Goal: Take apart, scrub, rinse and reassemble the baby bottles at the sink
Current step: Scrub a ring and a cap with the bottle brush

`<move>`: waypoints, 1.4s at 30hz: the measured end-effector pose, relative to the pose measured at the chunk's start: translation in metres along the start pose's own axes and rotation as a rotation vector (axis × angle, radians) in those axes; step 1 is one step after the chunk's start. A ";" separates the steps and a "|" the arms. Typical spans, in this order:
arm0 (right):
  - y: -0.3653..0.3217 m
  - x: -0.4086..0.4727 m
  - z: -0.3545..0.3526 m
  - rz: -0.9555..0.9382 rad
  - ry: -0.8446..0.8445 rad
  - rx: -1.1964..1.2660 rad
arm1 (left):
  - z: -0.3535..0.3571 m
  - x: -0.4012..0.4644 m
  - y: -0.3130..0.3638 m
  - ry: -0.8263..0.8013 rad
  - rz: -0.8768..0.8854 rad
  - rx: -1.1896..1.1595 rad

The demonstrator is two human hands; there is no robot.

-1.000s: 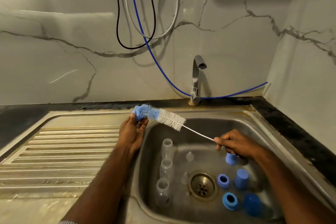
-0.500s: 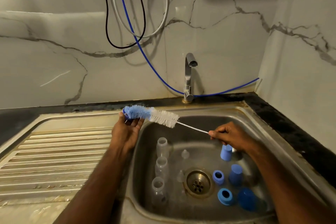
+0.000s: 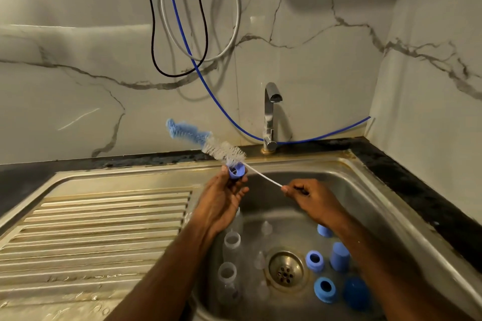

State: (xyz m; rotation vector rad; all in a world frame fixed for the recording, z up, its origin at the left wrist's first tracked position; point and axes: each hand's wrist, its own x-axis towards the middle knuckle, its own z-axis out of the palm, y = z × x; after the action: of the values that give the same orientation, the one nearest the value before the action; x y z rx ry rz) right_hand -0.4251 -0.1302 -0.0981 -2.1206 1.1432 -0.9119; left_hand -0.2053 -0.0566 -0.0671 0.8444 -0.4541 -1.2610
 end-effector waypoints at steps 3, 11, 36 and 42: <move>-0.001 0.000 -0.004 -0.012 -0.002 -0.025 | 0.001 0.000 0.004 -0.004 -0.008 -0.016; -0.005 -0.002 -0.001 -0.065 -0.017 -0.085 | 0.003 -0.003 -0.004 -0.053 -0.129 -0.008; -0.004 -0.001 -0.001 -0.012 0.019 -0.093 | -0.010 0.007 0.008 0.118 -0.004 -0.221; -0.008 0.000 0.006 -0.036 0.030 -0.134 | 0.000 0.001 0.000 0.077 -0.017 -0.170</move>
State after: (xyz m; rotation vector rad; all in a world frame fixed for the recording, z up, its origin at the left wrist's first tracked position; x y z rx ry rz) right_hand -0.4171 -0.1253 -0.0960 -2.2482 1.2153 -0.9084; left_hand -0.2049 -0.0577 -0.0668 0.7516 -0.2745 -1.2593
